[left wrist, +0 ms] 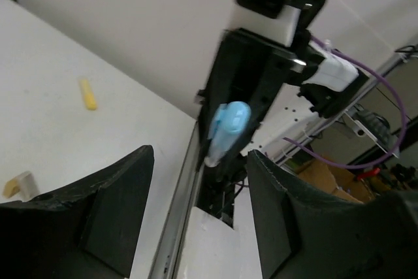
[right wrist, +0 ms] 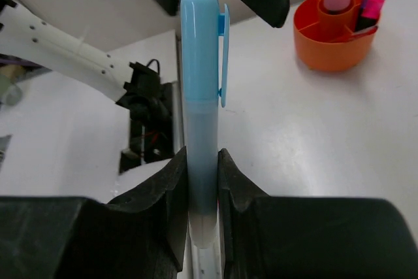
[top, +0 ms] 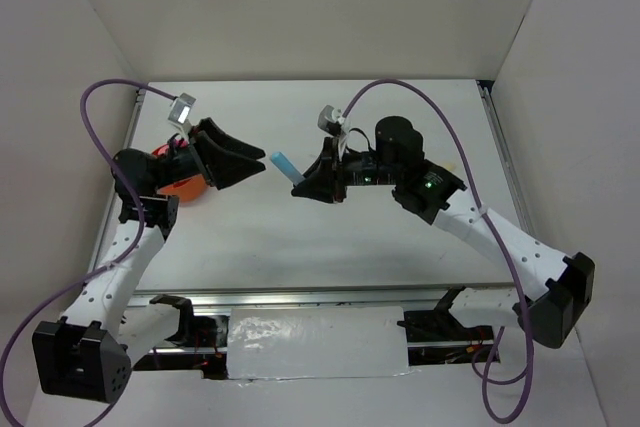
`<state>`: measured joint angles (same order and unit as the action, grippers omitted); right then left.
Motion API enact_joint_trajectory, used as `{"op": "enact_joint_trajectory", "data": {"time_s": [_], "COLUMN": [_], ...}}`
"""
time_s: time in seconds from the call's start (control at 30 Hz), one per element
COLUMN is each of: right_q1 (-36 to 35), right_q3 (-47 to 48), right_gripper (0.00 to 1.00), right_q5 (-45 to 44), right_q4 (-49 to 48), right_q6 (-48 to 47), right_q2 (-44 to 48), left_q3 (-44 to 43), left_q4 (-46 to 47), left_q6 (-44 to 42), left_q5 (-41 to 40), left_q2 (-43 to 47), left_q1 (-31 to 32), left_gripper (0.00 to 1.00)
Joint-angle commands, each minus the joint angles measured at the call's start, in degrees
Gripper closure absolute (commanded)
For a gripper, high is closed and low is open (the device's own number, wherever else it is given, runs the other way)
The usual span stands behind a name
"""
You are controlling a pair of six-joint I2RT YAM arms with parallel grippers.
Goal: Sort the stationery into containers
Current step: Pick up the pen from the center of the board, then place the pen in the storage box.
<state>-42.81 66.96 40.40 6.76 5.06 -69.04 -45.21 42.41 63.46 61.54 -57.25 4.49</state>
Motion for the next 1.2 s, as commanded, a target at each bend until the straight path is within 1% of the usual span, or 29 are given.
{"op": "enact_joint_trajectory", "data": {"time_s": [0.0,0.1,0.13,0.23,0.37,0.57,0.67,0.73,0.87,0.97,1.0,1.03,1.07,1.1,1.13,1.17], "right_q1": [0.9,1.8,2.0,1.9,1.0,0.4,0.2,0.1,-0.1,-0.3,-0.2,-0.3,0.0,0.2,0.2,0.6], "right_q3": [2.9,3.0,3.2,3.3,4.0,4.1,3.9,3.5,3.2,3.5,3.7,3.9,3.9,4.0,4.2,4.2], "right_gripper": [1.0,1.0,1.0,1.0,1.0,1.0,1.0,1.0,1.0,1.0,0.99,0.98,0.96,0.93,0.85,0.81], "right_q5": [5.6,6.4,7.1,8.0,8.5,8.6,8.6,8.6,8.7,8.6,8.3,8.2,7.9,7.8,7.5,7.3], "right_q4": [-5.8,-6.5,-8.3,-10.5,-11.1,-11.2,-11.2,-11.5,-12.4,-12.8,-12.9,-13.1,-13.2,-13.4,-13.6,-13.7], "right_q6": [11.0,13.7,14.5,16.5,16.5,16.0,16.1,16.5,17.4,18.2,18.7,18.8,19.3,19.6,20.0,20.4], "right_q2": [-1.8,-2.7,-3.1,-3.6,-4.1,-4.4,-4.4,-4.7,-5.1,-5.5,-5.7,-5.8,-5.9,-5.9,-6.0,-5.9], "left_q3": [-1.0,-1.5,-1.5,-2.7,-3.2,-3.4,-3.8,-4.2,-5.1,-5.1,-5.2,-5.3,-5.4,-5.4,-5.5,-5.5], "left_q4": [12.3,14.3,14.4,10.9,7.2,6.9,7.1,7.8,8.8,9.9,10.1,9.6,9.0,7.2,6.4,5.5], "left_q6": [3.6,3.8,3.7,1.2,-0.7,-0.4,-0.4,0.4,1.8,3.0,3.2,3.3,3.3,2.8,2.5,2.2], "left_q5": [-1.0,-1.7,-2.1,-3.6,-5.0,-6.4,-7.1,-7.6,-7.8,-7.5,-7.4,-7.2,-7.2,-7.3,-7.4,-7.4], "left_q2": [0.7,0.8,0.8,0.9,0.1,-0.7,-1.0,-1.2,-1.6,-2.2,-2.3,-2.3,-2.2,-2.0,-1.6,-1.6], "left_q1": [3.1,5.6,6.2,8.1,9.5,9.6,9.3,8.7,8.3,8.4,8.4,8.4,8.4,8.3,8.3,8.2], "left_gripper": [0.29,0.27,0.27,0.27,0.31,0.34,0.4,0.46,0.52,0.67,0.81,0.89,1.0,1.0,1.0,1.0]}}
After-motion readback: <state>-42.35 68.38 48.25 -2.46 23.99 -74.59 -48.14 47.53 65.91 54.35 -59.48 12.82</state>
